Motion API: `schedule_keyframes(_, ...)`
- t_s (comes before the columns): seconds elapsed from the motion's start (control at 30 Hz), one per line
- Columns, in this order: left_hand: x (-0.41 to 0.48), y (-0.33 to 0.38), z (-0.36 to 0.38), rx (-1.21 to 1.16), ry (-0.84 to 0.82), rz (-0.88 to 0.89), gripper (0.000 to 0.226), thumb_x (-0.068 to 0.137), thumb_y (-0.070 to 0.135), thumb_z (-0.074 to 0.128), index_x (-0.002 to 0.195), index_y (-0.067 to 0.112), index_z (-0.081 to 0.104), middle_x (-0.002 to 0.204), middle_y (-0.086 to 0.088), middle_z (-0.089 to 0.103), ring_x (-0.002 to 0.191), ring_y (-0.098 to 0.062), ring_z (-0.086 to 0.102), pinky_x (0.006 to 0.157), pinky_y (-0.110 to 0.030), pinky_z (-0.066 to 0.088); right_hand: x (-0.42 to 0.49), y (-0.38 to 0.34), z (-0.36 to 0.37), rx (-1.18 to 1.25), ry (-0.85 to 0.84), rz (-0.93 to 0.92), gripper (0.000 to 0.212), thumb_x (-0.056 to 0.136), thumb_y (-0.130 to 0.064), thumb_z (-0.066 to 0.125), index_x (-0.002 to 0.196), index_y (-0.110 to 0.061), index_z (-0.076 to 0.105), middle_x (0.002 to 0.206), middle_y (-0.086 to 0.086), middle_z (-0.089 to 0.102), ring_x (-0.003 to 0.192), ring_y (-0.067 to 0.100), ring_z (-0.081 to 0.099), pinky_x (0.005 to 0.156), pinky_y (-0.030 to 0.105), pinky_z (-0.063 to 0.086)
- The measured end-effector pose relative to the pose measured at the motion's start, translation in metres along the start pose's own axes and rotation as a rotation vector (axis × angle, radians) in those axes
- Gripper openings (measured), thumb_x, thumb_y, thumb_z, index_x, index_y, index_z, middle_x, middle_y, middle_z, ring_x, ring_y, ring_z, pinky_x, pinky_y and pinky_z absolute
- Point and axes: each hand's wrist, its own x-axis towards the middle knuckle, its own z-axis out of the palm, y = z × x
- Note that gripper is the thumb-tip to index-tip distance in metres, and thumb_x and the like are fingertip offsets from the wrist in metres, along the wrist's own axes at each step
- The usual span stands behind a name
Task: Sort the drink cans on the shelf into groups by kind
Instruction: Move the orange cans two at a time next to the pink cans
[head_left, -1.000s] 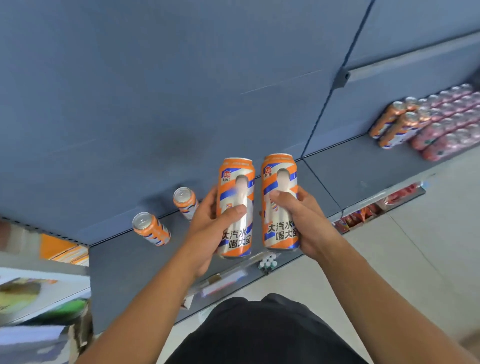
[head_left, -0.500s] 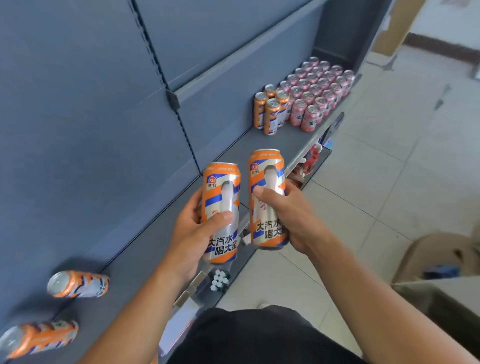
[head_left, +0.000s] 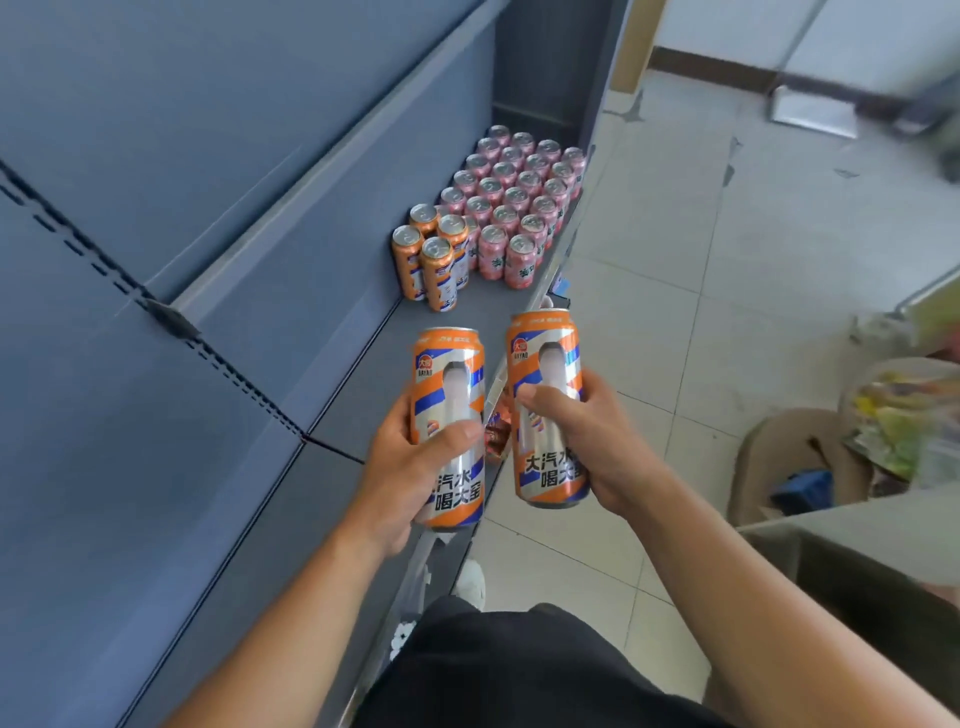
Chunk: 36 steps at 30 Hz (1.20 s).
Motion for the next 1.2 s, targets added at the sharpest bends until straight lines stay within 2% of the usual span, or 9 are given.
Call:
schedule_keyframes(0.23,0.076,0.020,0.016,0.043,-0.112,-0.027,0.061,0.060,0.033,0.083,0.116,0.021,0.062,0.096,-0.012,0.073,0.085,-0.037,0.071,0.076,-0.058,0.059,0.048,-0.023,-0.017,0.010,0.104,-0.011,0.048,0.071,-0.029,0.075,0.113,-0.011,0.062,0.098,0.015,0.073,0.081,0.027,0.073,0.064,0.035,0.059)
schedule_keyframes(0.37,0.114,0.028,0.034,0.056,-0.102,-0.013,0.061,0.060,0.031,0.084,0.115,0.016,0.061,0.092,-0.004,0.075,0.081,-0.022,0.073,0.069,-0.040,0.060,0.080,-0.032,-0.036,0.010,0.119,-0.023,0.044,0.072,-0.029,0.074,0.110,-0.011,0.063,0.097,0.015,0.074,0.083,0.029,0.073,0.068,0.037,0.060)
schedule_keyframes(0.47,0.143,0.034,0.052,0.032,-0.089,-0.010,0.046,0.068,0.014,0.085,0.108,0.015,0.061,0.085,0.001,0.076,0.075,-0.015,0.073,0.061,-0.029,0.057,0.112,-0.039,-0.054,0.014,0.119,-0.036,0.042,0.074,-0.027,0.076,0.110,-0.011,0.063,0.100,0.017,0.073,0.090,0.036,0.072,0.076,0.046,0.062)
schedule_keyframes(0.53,0.164,0.037,0.065,0.025,-0.075,-0.005,0.039,0.071,0.013,0.080,0.105,0.017,0.062,0.083,0.002,0.076,0.073,-0.014,0.073,0.059,-0.026,0.056,0.136,-0.047,-0.069,0.007,0.102,-0.051,0.040,0.075,-0.026,0.075,0.110,-0.011,0.063,0.100,0.018,0.073,0.091,0.038,0.071,0.078,0.049,0.061)
schedule_keyframes(0.67,0.208,0.043,0.094,0.036,0.007,0.017,0.046,0.066,0.018,0.084,0.107,0.020,0.062,0.086,0.002,0.076,0.076,-0.014,0.073,0.063,-0.024,0.056,0.187,-0.068,-0.101,-0.042,0.036,-0.057,0.039,0.078,-0.028,0.078,0.111,-0.014,0.063,0.099,0.012,0.074,0.090,0.033,0.073,0.079,0.048,0.061)
schedule_keyframes(0.8,0.249,0.049,0.127,0.016,0.131,0.016,0.044,0.068,0.021,0.078,0.109,0.019,0.062,0.089,0.000,0.075,0.078,-0.016,0.072,0.064,-0.024,0.056,0.233,-0.098,-0.133,-0.077,-0.065,-0.026,0.031,0.086,-0.024,0.075,0.114,-0.018,0.063,0.100,0.007,0.075,0.090,0.026,0.073,0.077,0.039,0.062)
schedule_keyframes(1.0,0.286,0.059,0.160,-0.029,0.266,-0.008,0.039,0.075,0.015,0.082,0.110,0.023,0.065,0.094,-0.005,0.076,0.080,-0.021,0.074,0.062,-0.028,0.058,0.294,-0.128,-0.156,-0.200,-0.211,0.054,0.037,0.084,-0.030,0.077,0.115,-0.021,0.060,0.095,-0.002,0.075,0.084,0.017,0.074,0.065,0.025,0.059)
schedule_keyframes(1.1,0.295,0.060,0.160,-0.050,0.336,-0.027,0.042,0.071,0.025,0.075,0.112,0.025,0.064,0.094,-0.003,0.076,0.081,-0.021,0.075,0.061,-0.026,0.057,0.320,-0.136,-0.150,-0.197,-0.292,0.067,0.032,0.086,-0.024,0.076,0.114,-0.022,0.062,0.095,-0.003,0.075,0.085,0.016,0.074,0.063,0.021,0.057)
schedule_keyframes(1.2,0.307,0.056,0.147,-0.043,0.418,-0.046,0.049,0.069,0.034,0.080,0.115,0.029,0.063,0.100,-0.001,0.076,0.089,-0.023,0.074,0.067,-0.033,0.060,0.346,-0.137,-0.136,-0.205,-0.348,0.089,0.033,0.085,-0.021,0.077,0.113,-0.024,0.061,0.095,-0.003,0.075,0.085,0.013,0.073,0.063,0.020,0.056)
